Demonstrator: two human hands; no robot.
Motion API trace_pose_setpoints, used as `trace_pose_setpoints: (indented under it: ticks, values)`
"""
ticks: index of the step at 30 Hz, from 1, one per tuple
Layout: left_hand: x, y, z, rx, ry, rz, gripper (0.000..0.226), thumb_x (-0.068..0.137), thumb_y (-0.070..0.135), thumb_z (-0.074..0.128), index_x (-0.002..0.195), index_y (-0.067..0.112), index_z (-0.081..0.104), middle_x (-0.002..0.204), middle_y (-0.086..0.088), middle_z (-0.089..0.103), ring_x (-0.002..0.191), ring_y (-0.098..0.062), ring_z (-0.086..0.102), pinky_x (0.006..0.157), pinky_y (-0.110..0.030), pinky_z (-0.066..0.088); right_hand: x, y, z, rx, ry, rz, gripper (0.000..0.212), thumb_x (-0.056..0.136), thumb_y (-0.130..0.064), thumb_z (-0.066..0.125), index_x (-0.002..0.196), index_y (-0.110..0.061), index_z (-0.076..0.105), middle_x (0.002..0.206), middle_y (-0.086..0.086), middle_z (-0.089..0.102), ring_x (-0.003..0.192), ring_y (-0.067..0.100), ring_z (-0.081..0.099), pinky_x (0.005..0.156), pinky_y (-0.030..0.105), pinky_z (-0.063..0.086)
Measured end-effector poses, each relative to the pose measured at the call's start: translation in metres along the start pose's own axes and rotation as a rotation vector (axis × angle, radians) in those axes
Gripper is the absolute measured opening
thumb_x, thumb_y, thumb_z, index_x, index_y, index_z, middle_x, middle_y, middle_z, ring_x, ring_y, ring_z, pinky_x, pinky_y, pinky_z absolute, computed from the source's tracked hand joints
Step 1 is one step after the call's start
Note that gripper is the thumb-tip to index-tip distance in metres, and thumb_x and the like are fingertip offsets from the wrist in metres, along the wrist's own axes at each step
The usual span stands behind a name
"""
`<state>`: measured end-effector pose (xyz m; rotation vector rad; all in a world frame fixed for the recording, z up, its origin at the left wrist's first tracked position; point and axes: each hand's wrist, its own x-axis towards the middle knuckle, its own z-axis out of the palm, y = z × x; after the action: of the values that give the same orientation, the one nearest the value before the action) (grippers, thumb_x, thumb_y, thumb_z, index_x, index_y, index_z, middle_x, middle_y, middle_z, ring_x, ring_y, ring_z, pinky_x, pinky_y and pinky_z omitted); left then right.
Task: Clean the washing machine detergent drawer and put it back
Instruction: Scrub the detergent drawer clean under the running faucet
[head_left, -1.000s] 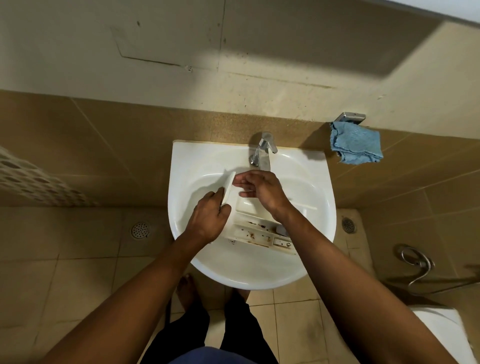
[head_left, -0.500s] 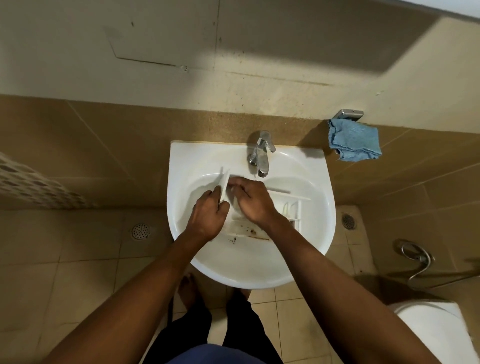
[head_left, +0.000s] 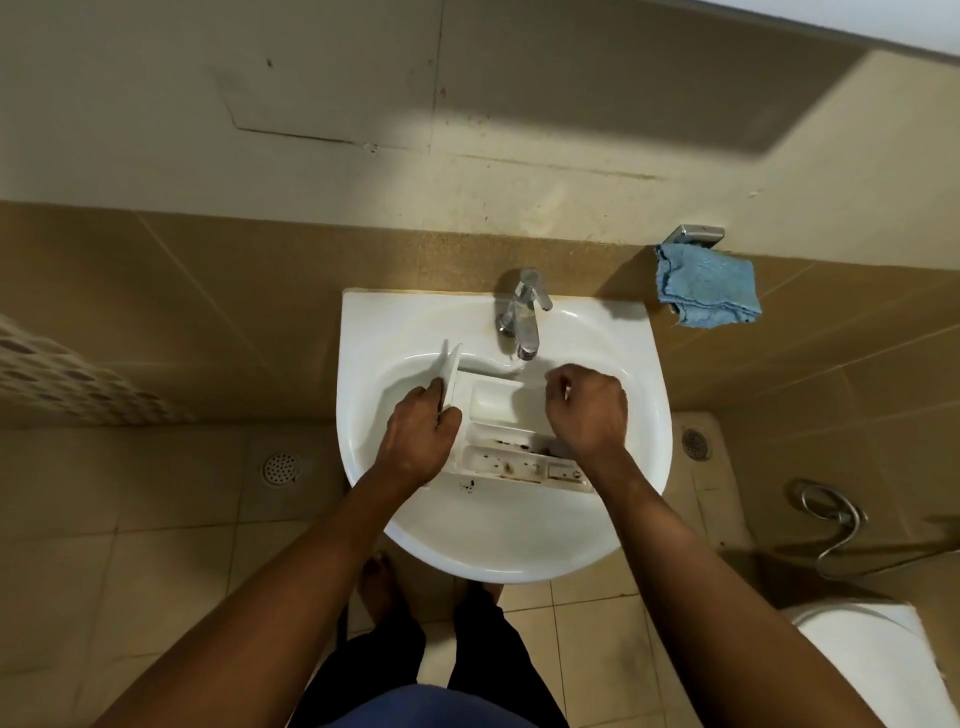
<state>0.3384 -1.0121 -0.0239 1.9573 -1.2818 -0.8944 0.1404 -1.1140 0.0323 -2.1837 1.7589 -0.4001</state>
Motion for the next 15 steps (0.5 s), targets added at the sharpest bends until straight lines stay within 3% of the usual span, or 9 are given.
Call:
trace_pose_setpoints:
  ticks: [2, 4, 6, 10, 12, 15]
  values:
    - [0.0, -0.003, -0.002, -0.006, 0.016, 0.006, 0.042, 0.102, 0.031, 0.042, 0.134, 0.01, 0.06, 0.1, -0.008, 0.065, 0.087, -0.019, 0.057, 0.079, -0.033, 0.047, 0.023, -0.021, 0.011, 0.346, 0.054, 0.281, 0.024, 0.09, -0.02, 0.06, 0.077, -0.015, 0.08, 0.079, 0.005, 0.078, 0.081, 0.026, 0.073, 0.079, 0.029, 0.054]
    - [-0.001, -0.002, -0.005, -0.003, 0.028, 0.033, 0.035, 0.104, 0.021, 0.046, 0.134, 0.011, 0.061, 0.095, -0.003, 0.061, 0.083, -0.017, 0.054, 0.078, -0.032, 0.045, 0.048, -0.033, 0.017, 0.799, 0.018, 0.655, 0.025, 0.083, -0.013, 0.059, 0.063, -0.01, 0.074, 0.074, 0.012, 0.077, 0.079, 0.034, 0.075, 0.084, 0.045, 0.062]
    - [-0.002, -0.002, -0.004, 0.004, 0.031, 0.045, 0.035, 0.104, 0.019, 0.047, 0.135, 0.011, 0.06, 0.097, -0.003, 0.062, 0.085, -0.016, 0.054, 0.079, -0.031, 0.046, 0.064, -0.034, 0.017, 1.194, -0.092, 0.886, 0.02, 0.086, -0.005, 0.052, 0.083, 0.003, 0.07, 0.092, 0.026, 0.076, 0.081, 0.042, 0.075, 0.08, 0.05, 0.064]
    - [0.0, -0.002, 0.0, 0.012, 0.019, 0.029, 0.043, 0.102, 0.031, 0.043, 0.137, 0.012, 0.058, 0.108, -0.008, 0.066, 0.092, -0.017, 0.056, 0.082, -0.03, 0.045, 0.076, -0.023, 0.014, 1.655, -0.343, 0.956, 0.039, 0.104, -0.015, 0.037, 0.124, 0.013, 0.053, 0.113, 0.033, 0.066, 0.101, 0.046, 0.067, 0.078, 0.058, 0.063]
    - [-0.001, -0.002, 0.001, 0.013, 0.014, 0.027, 0.052, 0.097, 0.039, 0.038, 0.137, 0.012, 0.058, 0.107, -0.007, 0.065, 0.092, -0.017, 0.056, 0.082, -0.031, 0.048, 0.078, -0.022, 0.014, 1.696, -0.411, 0.958, 0.039, 0.107, -0.014, 0.033, 0.125, 0.013, 0.054, 0.109, 0.033, 0.069, 0.099, 0.045, 0.069, 0.075, 0.057, 0.063]
    - [-0.002, -0.001, 0.002, 0.012, 0.011, 0.023, 0.058, 0.095, 0.044, 0.036, 0.137, 0.012, 0.058, 0.108, -0.008, 0.066, 0.095, -0.019, 0.059, 0.086, -0.038, 0.052, 0.08, -0.027, 0.011, 1.578, -0.489, 0.952, 0.037, 0.106, -0.009, 0.03, 0.116, 0.013, 0.057, 0.088, 0.027, 0.073, 0.078, 0.037, 0.073, 0.062, 0.048, 0.065]
